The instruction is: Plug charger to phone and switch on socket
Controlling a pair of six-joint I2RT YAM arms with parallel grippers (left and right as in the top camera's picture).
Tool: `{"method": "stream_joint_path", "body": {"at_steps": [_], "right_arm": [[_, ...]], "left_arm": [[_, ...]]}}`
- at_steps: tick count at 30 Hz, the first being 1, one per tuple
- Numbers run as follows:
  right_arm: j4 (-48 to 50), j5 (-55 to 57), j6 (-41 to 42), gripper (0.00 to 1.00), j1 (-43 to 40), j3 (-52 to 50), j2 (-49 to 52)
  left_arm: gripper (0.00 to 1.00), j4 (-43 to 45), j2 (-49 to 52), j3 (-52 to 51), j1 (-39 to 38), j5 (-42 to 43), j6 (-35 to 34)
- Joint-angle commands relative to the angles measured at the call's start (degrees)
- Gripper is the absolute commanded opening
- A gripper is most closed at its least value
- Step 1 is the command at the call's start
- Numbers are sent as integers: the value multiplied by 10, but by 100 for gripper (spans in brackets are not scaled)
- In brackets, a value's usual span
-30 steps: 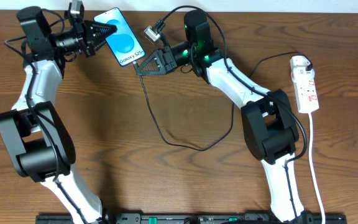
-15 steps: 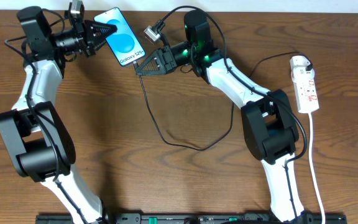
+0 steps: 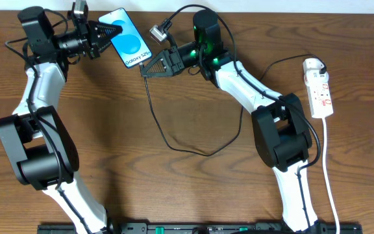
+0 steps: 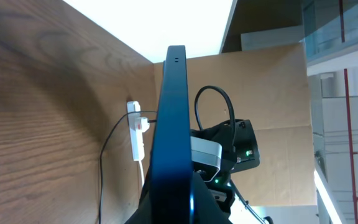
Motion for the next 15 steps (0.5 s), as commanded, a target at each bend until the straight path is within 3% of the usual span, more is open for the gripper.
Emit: {"method": "stream_joint_path", "body": {"at_steps": [1, 15], "right_arm": [[3, 28, 3, 1, -7, 8, -19], [-53, 19, -49, 1, -21, 7, -19]], "left_arm": [[7, 1, -4, 5, -10, 36, 44], [7, 1, -4, -3, -10, 36, 55]]}}
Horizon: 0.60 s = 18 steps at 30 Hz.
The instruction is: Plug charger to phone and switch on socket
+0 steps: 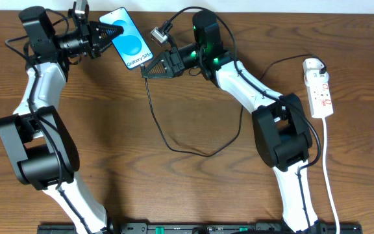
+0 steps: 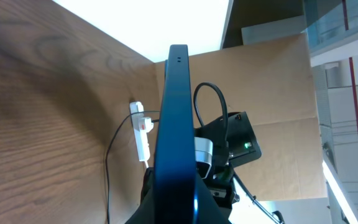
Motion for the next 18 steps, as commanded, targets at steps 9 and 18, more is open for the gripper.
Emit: {"method": "stream_joint_path", "body": {"at_steps": [9, 18], "right_arm": [[-5, 19, -38, 1, -28, 7, -19], [-5, 11, -39, 1, -19, 7, -19]], "left_arm": [[7, 1, -4, -6, -9, 33, 22], [8, 1, -4, -6, -11, 33, 24]]}}
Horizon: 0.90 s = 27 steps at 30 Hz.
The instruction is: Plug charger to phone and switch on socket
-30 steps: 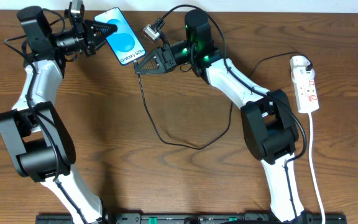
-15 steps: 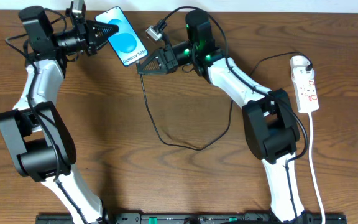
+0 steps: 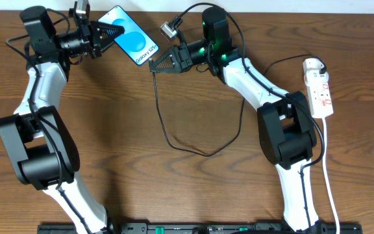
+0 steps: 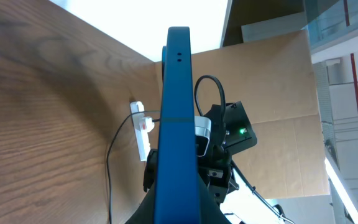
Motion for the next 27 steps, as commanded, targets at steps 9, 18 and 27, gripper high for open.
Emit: {"method": "stream_joint_path", "body": {"at_steps": [9, 18, 27], "right_arm": [[2, 9, -13, 1, 29, 7, -19], [2, 9, -13, 1, 40, 7, -19], [2, -21, -24, 1, 39, 7, -19]], "left_arm": [[7, 2, -5, -6, -1, 33, 18], [7, 2, -5, -6, 5, 33, 18], [7, 1, -5, -6, 12, 33, 18]]}}
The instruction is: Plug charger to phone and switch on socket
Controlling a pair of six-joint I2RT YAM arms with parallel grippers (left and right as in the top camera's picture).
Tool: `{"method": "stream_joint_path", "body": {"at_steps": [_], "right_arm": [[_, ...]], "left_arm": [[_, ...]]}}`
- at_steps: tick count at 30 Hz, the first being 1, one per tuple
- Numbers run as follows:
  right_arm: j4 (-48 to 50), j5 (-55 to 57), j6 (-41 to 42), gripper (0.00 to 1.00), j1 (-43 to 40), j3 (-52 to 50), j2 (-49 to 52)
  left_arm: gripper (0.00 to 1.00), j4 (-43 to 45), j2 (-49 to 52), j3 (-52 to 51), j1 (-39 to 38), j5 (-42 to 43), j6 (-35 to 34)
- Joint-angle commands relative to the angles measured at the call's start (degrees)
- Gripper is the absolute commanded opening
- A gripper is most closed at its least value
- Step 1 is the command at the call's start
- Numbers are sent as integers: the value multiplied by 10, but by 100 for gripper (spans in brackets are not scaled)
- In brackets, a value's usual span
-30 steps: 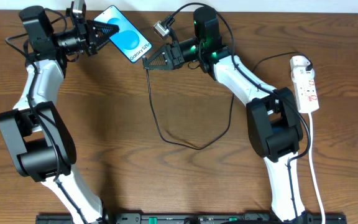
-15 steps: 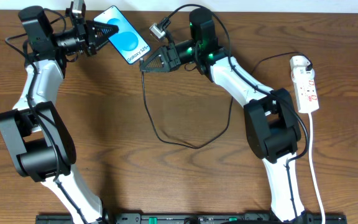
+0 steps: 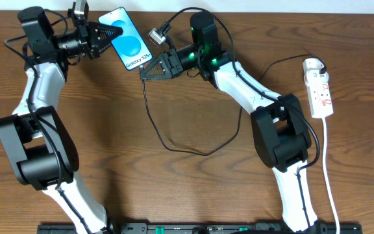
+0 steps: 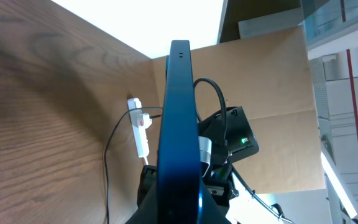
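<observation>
The phone (image 3: 128, 38), blue screen up, is held off the table at the back left, with my left gripper (image 3: 104, 30) shut on its upper end. In the left wrist view the phone (image 4: 178, 118) shows edge-on between the fingers of that gripper (image 4: 179, 202). My right gripper (image 3: 145, 72) is shut on the plug end of the black charger cable (image 3: 174, 147), its tip right at the phone's lower edge. Whether the plug is in the port is hidden. The white socket strip (image 3: 320, 88) lies at the right and also appears as the socket strip (image 4: 140, 127) in the wrist view.
The cable loops across the wooden table (image 3: 174, 188) from the right gripper toward the strip. A white lead (image 3: 330, 175) runs from the strip to the front edge. A cardboard wall (image 4: 272, 93) stands behind the right arm.
The right gripper has moved left and slightly down with the plug, back against the phone's lower edge. The phone has turned back to a steeper angle in the left gripper.
The left gripper held the phone up and the right gripper held the plug at its lower edge through the first two moments. Then the right gripper stood further right and the phone was turned. Now both are back close together.
</observation>
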Motion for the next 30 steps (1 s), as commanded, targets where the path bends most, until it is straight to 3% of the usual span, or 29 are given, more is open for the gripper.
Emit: {"method": "stream_joint_path", "body": {"at_steps": [1, 30], "right_arm": [[1, -30, -26, 1, 5, 7, -19], [-2, -24, -85, 1, -25, -85, -18]], "left_arm": [[8, 2, -4, -6, 4, 16, 16], [7, 2, -4, -6, 29, 16, 16]]}}
